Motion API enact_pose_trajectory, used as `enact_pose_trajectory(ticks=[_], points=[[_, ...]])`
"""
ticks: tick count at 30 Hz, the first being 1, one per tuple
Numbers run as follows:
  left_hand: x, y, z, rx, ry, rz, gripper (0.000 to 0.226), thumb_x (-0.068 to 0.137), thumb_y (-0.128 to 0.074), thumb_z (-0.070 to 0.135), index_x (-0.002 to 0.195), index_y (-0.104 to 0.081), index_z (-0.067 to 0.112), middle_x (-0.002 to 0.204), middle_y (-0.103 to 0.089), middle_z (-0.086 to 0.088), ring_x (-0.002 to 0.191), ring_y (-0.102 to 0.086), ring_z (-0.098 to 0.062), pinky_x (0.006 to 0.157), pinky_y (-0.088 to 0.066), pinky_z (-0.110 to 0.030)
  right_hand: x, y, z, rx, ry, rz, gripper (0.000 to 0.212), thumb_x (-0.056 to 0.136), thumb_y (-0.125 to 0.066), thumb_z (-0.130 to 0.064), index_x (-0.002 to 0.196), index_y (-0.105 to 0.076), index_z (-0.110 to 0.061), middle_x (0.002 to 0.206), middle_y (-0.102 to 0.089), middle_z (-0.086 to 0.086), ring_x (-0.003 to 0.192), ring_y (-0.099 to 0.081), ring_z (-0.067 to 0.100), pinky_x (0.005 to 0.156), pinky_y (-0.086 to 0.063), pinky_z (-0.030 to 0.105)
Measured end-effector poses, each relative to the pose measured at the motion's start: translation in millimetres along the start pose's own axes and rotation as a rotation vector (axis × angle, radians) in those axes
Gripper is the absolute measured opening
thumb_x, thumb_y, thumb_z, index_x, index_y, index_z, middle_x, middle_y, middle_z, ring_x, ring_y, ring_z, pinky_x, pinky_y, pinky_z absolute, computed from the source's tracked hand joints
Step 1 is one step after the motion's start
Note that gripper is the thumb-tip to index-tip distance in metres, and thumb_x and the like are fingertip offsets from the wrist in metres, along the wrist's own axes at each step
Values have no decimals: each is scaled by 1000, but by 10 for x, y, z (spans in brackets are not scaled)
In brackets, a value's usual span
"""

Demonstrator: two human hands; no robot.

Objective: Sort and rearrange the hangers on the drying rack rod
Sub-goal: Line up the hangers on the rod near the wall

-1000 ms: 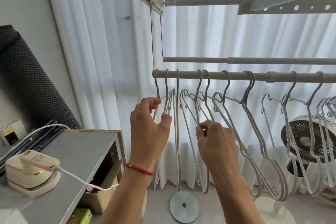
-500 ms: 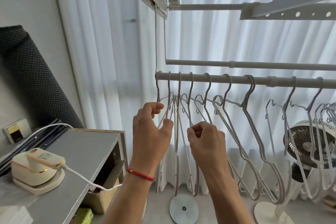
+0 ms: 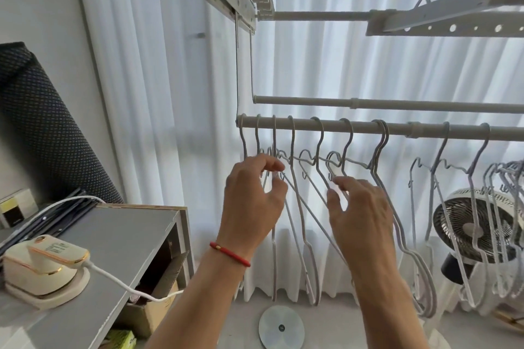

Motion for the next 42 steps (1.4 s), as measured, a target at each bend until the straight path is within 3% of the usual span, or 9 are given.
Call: enact_pose_trajectory(ticks=[6, 18, 20, 22, 24, 29, 36, 40, 42], points=[[215, -355, 300, 35, -3, -249, 27, 90, -64, 9, 114, -76, 14, 108, -77, 1, 96, -71, -8, 96, -55, -24, 75, -89, 108, -177, -61, -194, 24, 105, -50, -32, 113, -67, -17, 98, -76, 2, 95, -68, 30, 77, -54, 40], [224, -598, 305, 266, 129, -376, 43, 94, -60, 19, 137, -63, 12, 131, -68, -10, 122, -63, -24, 108, -47, -33, 75, -246, 114, 245, -64, -250, 31, 93, -57, -13, 63, -63, -14, 51, -61, 2, 56, -61, 24, 57, -49, 35], [225, -580, 314, 275, 127, -380, 37, 94, -60, 18, 129, -67, 9, 126, -69, -11, 117, -65, -25, 100, -48, -29, 81, -243, 87, 256, -51, -256, 30, 92, -56, -11, 64, -65, -10, 52, -62, 3, 58, -62, 26, 58, -50, 37], [232, -574, 302, 291, 144, -375, 14, 91, -59, 16, 90, -70, 7, 98, -71, -11, 98, -67, -27, 85, -52, -26, 86, -251, 66, 252, -41, -262, 27, 91, -56, -8, 65, -66, -8, 56, -64, 4, 62, -62, 25, 60, -51, 37], [235, -568, 289, 330, 165, -357, 32, 89, -58, 14, 60, -44, 15, 66, -53, -8, 83, -63, -33, 60, -45, -20, 82, -258, 47, 262, -38, -267, 28, 89, -56, -5, 63, -65, -10, 56, -64, 2, 62, -61, 21, 58, -50, 35], [215, -537, 280, 328, 161, -337, 20, 90, -57, 15, 73, -55, 4, 77, -64, -16, 90, -64, -32, 56, -33, -20, 70, -284, 8, 278, -35, -281, 40, 85, -54, 3, 54, -49, -23, 51, -56, -3, 53, -50, 15, 50, -33, 27], [201, -520, 318, 392, -9, -224, 32, 94, -60, 17, 124, -70, 10, 120, -71, -9, 109, -67, -24, 97, -51, -31, 54, -195, 74, 307, -48, -289, 30, 97, -57, -26, 68, -66, -26, 61, -68, -7, 63, -65, 18, 65, -53, 33], [235, -619, 329, 318, -149, -108, 28, 90, -60, 12, 114, -75, 13, 108, -74, -6, 96, -69, -24, 90, -56, -37, 77, 100, 259, 155, 40, 13, 21, 99, -63, -25, 115, -75, -19, 102, -76, -5, 82, -69, 19, 86, -53, 35], [248, -671, 327, 309, -156, -106, 26, 90, -61, 11, 111, -75, 13, 106, -74, -5, 94, -69, -23, 89, -56, -33, 142, 183, 346, 35, 10, -27, 30, 100, -61, -28, 127, -68, -16, 111, -74, 1, 97, -69, 26, 89, -50, 39]])
Point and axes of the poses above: each hand's wrist, its own x-axis towards the middle knuckle, its own y-axis out of the back of the hand, z = x × y, the point moved 1 cm from there along x, towards the middle knuckle
